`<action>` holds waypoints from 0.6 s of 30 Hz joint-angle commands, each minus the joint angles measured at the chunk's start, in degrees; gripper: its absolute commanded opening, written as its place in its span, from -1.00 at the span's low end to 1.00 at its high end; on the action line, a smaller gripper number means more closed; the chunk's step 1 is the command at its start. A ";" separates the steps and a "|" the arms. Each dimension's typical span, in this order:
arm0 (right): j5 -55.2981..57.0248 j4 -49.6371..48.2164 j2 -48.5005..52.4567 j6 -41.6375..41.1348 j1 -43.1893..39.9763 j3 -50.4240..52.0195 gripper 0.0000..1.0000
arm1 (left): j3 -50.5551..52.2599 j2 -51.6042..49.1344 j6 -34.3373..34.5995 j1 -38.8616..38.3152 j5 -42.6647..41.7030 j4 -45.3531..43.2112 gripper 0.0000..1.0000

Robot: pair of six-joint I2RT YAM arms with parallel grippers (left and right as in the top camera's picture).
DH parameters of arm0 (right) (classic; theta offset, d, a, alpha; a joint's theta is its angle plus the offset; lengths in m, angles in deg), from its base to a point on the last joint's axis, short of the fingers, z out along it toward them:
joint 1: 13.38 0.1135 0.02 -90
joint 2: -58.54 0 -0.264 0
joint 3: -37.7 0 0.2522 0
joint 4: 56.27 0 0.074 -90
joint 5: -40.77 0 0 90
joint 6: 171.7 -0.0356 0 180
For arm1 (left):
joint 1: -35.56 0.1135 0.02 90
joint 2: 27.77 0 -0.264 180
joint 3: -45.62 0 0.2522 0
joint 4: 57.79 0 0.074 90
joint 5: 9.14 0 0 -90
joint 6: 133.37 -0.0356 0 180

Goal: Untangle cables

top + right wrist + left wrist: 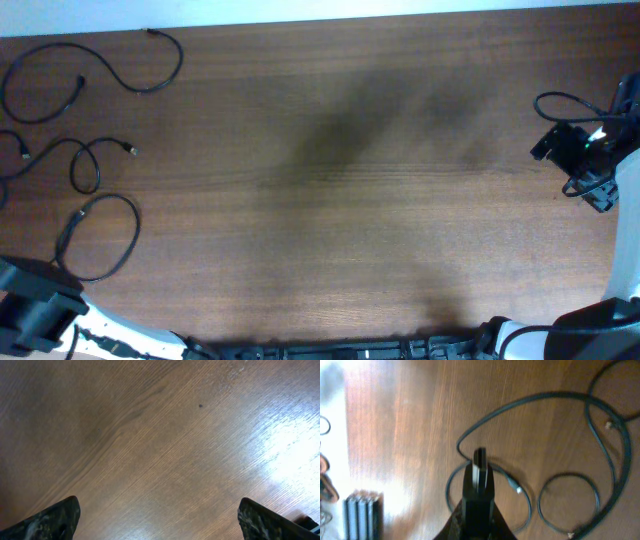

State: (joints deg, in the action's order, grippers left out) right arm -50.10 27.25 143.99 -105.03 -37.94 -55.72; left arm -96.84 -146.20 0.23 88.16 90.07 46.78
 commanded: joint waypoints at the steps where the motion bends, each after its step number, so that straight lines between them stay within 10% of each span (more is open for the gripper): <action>1: 0.70 -0.15 -0.09 0.42 -0.22 -0.66 0.97 | 9.33 0.20 0.57 0.46 1.27 -4.13 -0.81; 11: 0.72 -0.15 -0.09 0.42 -0.22 -0.66 0.97 | 24.00 0.15 0.55 0.46 1.33 -13.51 -0.46; 14: 0.72 -0.13 -0.09 0.42 -0.22 -0.66 0.97 | 25.79 0.15 0.55 0.48 2.10 -15.39 0.33; 18: 0.72 -0.15 -0.09 0.42 -0.22 -0.66 0.97 | 25.88 0.15 0.52 0.50 2.58 -16.37 0.31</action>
State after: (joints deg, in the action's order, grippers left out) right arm -50.10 27.27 143.99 -105.01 -37.94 -55.72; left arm -71.47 -146.29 0.64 88.16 91.41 31.08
